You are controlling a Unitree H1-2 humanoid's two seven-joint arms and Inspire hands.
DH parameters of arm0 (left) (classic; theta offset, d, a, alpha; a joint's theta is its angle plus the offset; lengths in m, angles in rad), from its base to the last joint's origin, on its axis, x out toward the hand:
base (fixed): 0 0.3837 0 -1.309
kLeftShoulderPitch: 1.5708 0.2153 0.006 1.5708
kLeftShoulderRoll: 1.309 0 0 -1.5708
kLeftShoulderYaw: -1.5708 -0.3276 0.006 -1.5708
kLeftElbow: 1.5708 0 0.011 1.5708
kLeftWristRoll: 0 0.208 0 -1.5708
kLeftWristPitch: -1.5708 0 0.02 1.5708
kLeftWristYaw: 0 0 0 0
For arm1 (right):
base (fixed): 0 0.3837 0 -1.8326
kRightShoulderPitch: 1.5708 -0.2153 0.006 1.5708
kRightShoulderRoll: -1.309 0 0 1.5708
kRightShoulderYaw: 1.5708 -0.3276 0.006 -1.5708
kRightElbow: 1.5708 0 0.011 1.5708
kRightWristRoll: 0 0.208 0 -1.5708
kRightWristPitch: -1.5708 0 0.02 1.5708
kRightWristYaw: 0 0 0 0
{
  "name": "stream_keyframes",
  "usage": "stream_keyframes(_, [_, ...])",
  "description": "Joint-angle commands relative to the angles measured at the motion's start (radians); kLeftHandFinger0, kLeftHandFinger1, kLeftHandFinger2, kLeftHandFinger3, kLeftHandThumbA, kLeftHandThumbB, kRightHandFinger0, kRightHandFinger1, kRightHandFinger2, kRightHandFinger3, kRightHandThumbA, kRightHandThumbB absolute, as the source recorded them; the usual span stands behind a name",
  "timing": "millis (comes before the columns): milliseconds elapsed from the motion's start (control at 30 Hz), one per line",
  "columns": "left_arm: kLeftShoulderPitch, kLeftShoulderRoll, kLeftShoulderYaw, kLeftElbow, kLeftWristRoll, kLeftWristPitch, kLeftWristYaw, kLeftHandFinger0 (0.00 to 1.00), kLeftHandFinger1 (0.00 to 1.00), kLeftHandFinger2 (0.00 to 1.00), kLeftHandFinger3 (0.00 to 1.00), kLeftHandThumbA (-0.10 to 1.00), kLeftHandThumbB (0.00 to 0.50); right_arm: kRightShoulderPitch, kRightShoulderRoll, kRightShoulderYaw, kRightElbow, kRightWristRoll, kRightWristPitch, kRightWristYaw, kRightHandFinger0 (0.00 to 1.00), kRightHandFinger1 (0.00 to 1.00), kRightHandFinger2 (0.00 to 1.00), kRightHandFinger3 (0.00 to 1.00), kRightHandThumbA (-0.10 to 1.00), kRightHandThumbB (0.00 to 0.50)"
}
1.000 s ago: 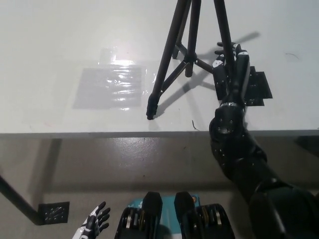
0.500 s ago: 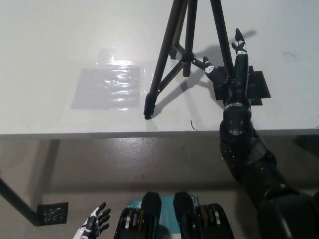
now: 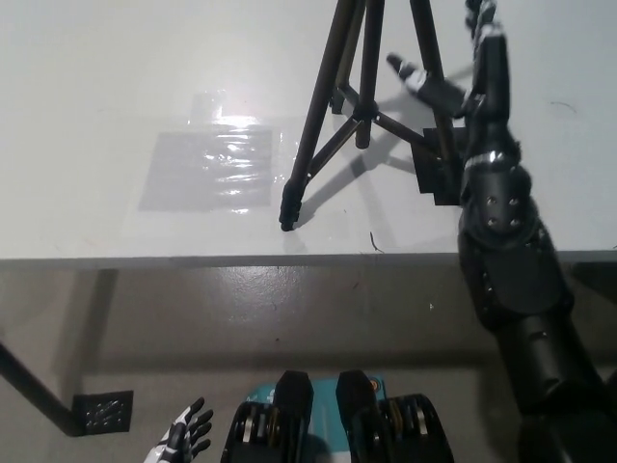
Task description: A tripod lies near the right hand side of the table and the robot grab a leg of the tripod using its right hand and put it up right.
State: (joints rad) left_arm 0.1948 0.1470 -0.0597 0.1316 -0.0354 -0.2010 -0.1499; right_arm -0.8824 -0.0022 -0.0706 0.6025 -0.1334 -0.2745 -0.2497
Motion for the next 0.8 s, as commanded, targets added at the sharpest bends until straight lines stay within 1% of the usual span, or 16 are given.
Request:
stream_keyframes(0, [0.033,0.008,-0.003,-0.035,0.006,-0.066,-0.011,1.0,1.0,1.0,1.0,1.0,0.198,-0.053,-0.085,0.077,-0.74,0.225,0.284,0.246,1.0,1.0,1.0,1.0,0.94,0.5])
stream_keyframes(33, [0.032,0.008,-0.003,-0.038,0.006,-0.061,-0.01,1.0,1.0,1.0,1.0,1.0,0.179,-0.041,-0.09,0.08,-0.809,0.184,0.294,0.232,1.0,1.0,1.0,1.0,1.0,0.5])
stream_keyframes(100, [0.029,0.009,-0.002,-0.044,0.007,-0.054,-0.009,1.0,1.0,1.0,1.0,1.0,0.177,0.017,-0.104,0.093,-1.012,0.081,0.303,0.225,1.0,1.0,1.0,1.0,1.0,0.5])
stream_keyframes(167, [0.029,0.009,-0.001,-0.047,0.011,-0.055,-0.006,1.0,1.0,1.0,1.0,1.0,0.182,0.108,-0.106,0.118,-1.229,0.093,0.344,0.236,1.0,1.0,1.0,1.0,0.99,0.5])
stream_keyframes(267, [0.019,0.011,0.002,-0.027,0.0,-0.074,-0.012,1.0,1.0,1.0,1.0,1.0,0.194,0.279,-0.122,0.138,-1.378,0.013,0.132,0.252,1.0,1.0,1.0,1.0,1.0,0.463])
stream_keyframes(300, [0.018,0.011,0.002,-0.026,-0.001,-0.076,-0.013,1.0,1.0,1.0,1.0,1.0,0.2,0.317,-0.135,0.147,-1.41,0.041,0.113,0.255,1.0,1.0,1.0,1.0,0.97,0.447])
stream_keyframes(333, [0.01,0.009,0.002,-0.022,0.003,-0.076,-0.009,1.0,1.0,1.0,1.0,1.0,0.209,0.407,-0.146,0.157,-1.467,0.055,0.091,0.257,1.0,1.0,1.0,1.0,0.77,0.432])
stream_keyframes(367, [0.008,0.008,0.001,-0.019,0.006,-0.076,-0.007,1.0,1.0,1.0,1.0,1.0,0.211,0.439,-0.148,0.159,-1.487,0.056,0.087,0.258,1.0,1.0,1.0,1.0,0.71,0.447])
stream_keyframes(400, [0.005,0.005,0.001,-0.016,0.004,-0.072,-0.007,1.0,1.0,1.0,1.0,1.0,0.226,0.538,-0.091,0.168,-1.509,-0.012,0.06,0.241,1.0,1.0,1.0,1.0,0.86,0.419])
stream_keyframes(467, [0.011,0.005,0.002,-0.021,-0.015,-0.07,-0.017,1.0,1.0,1.0,1.0,1.0,0.229,0.743,-0.075,0.233,-1.46,-0.071,-0.13,0.23,1.0,1.0,1.0,1.0,0.85,0.489])
stream_keyframes(500, [0.015,0.006,0.0,-0.028,-0.019,-0.067,-0.022,1.0,1.0,1.0,1.0,1.0,0.24,0.785,-0.082,0.28,-1.407,-0.204,-0.177,0.132,1.0,1.0,1.0,1.0,1.0,0.498])
stream_keyframes(533, [0.013,0.002,0.0,-0.032,-0.028,-0.06,-0.025,1.0,1.0,1.0,1.0,1.0,0.238,0.85,-0.08,0.323,-1.371,-0.276,-0.195,0.081,1.0,1.0,1.0,1.0,1.0,0.5])
stream_keyframes(600, [0.01,-0.004,0.003,-0.03,-0.033,-0.06,-0.021,1.0,1.0,1.0,1.0,1.0,0.236,0.951,-0.064,0.378,-1.335,-0.285,-0.195,0.065,1.0,1.0,1.0,1.0,0.95,0.46])
stream_keyframes(633, [0.008,-0.004,0.003,-0.029,-0.033,-0.059,-0.021,1.0,1.0,1.0,1.0,1.0,0.228,1.005,-0.085,0.427,-1.26,-0.376,-0.195,-0.042,1.0,1.0,1.0,1.0,1.0,0.348])
stream_keyframes(700, [0.009,0.001,0.003,-0.033,-0.03,-0.052,-0.022,1.0,1.0,1.0,1.0,1.0,0.227,1.039,-0.135,0.485,-1.116,-0.514,-0.195,-0.24,1.0,1.0,1.0,1.0,1.0,0.31])
stream_keyframes(767, [0.011,0.004,0.003,-0.035,-0.034,-0.058,-0.026,1.0,1.0,1.0,1.0,1.0,0.232,1.073,-0.165,0.513,-0.937,-0.493,-0.195,-0.377,1.0,1.0,1.0,1.0,1.0,0.29])
